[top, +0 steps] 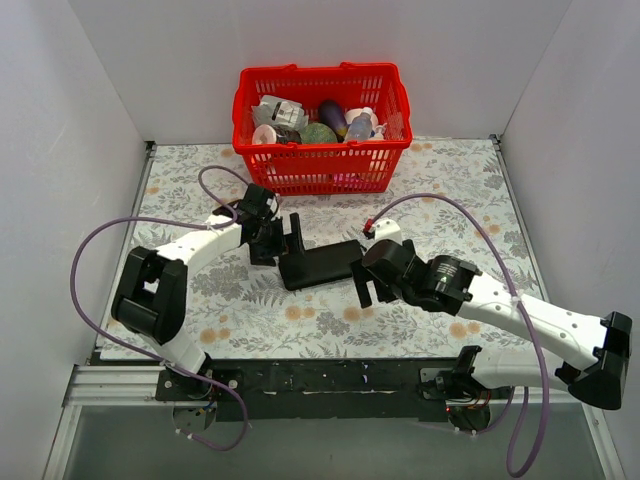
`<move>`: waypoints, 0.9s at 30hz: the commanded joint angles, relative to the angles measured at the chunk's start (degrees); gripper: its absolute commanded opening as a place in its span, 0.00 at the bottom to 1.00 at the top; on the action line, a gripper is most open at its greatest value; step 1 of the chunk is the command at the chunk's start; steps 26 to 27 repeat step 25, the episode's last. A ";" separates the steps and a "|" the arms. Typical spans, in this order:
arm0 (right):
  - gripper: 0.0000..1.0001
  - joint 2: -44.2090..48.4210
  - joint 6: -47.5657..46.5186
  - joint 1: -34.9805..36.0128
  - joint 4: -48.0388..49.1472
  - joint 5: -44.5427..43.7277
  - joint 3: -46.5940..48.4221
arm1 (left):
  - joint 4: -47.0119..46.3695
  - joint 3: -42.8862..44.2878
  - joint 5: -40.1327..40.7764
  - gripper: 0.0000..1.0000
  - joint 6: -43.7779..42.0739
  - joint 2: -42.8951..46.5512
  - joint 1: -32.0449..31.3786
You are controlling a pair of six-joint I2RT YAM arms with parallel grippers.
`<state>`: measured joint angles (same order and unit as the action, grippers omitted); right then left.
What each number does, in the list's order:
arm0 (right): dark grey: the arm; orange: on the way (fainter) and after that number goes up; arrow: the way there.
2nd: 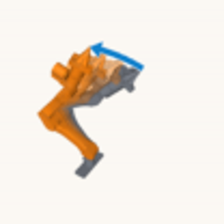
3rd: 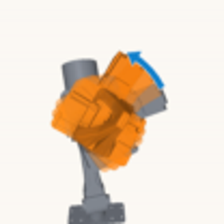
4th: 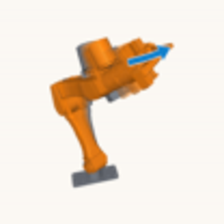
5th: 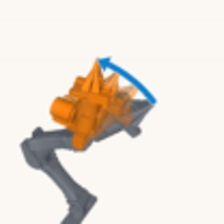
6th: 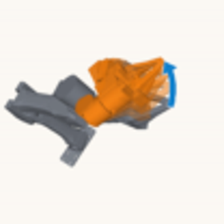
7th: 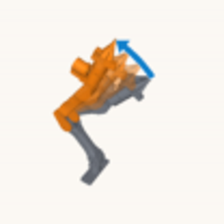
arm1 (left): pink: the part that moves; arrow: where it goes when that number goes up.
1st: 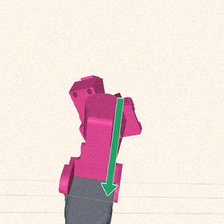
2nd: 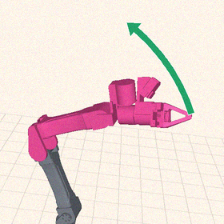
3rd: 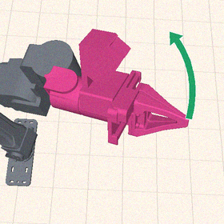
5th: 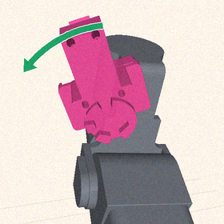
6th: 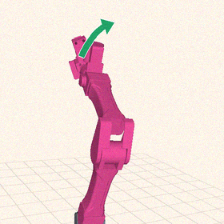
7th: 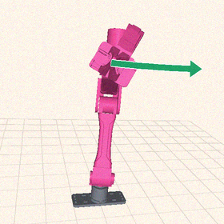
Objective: Sort the hair-cutting tools
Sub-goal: Zip the hairdressing tool bag, then reset both arms
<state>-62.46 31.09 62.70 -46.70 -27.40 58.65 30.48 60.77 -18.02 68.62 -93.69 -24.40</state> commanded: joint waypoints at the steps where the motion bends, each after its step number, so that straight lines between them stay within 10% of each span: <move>1: 0.98 -3.02 1.77 0.23 -1.64 -4.24 3.66 | 14.60 5.66 17.03 0.98 -5.60 4.47 -0.12; 7: 0.98 -6.18 3.88 0.15 -2.79 -7.66 3.75 | 18.39 6.82 25.76 0.98 -3.24 12.80 -0.03; 12: 0.98 -5.92 6.87 -0.82 -1.20 -15.12 2.26 | 4.34 0.14 18.65 0.98 -2.17 25.82 -0.03; 27: 0.98 -7.33 -1.30 -11.81 9.08 -15.57 4.19 | 1.25 1.81 19.60 0.98 -5.51 30.50 -0.12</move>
